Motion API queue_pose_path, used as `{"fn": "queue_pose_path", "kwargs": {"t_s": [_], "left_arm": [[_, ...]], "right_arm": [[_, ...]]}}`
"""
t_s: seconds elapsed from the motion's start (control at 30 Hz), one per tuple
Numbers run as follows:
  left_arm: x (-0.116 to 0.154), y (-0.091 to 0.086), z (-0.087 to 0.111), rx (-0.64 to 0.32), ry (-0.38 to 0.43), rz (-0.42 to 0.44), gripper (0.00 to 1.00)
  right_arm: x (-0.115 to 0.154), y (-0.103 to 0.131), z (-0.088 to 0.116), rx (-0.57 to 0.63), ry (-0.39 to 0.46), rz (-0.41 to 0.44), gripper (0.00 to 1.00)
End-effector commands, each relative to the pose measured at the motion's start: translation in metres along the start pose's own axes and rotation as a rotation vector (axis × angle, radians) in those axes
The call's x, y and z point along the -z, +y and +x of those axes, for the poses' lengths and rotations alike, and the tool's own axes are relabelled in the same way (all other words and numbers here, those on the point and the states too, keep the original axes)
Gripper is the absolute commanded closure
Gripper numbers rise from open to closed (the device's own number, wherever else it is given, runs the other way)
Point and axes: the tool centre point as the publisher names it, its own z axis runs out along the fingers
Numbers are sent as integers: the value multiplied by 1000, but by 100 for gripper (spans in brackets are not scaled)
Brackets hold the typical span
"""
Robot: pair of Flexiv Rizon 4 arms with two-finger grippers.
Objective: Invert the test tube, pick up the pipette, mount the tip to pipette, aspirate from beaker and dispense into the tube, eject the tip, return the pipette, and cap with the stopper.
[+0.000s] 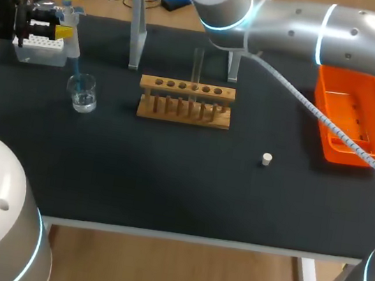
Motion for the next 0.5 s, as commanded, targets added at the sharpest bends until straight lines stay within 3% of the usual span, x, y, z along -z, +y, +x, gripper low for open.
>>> {"fn": "queue_pose_path", "kwargs": {"t_s": [0.03, 0.5], "left_arm": [[0, 0, 0, -1, 0, 0, 100], [0, 0, 0, -1, 0, 0, 100]], "right_arm": [[-4, 0, -6, -1, 5, 10, 100], [-5, -2, -6, -1, -3, 25, 100]]}}
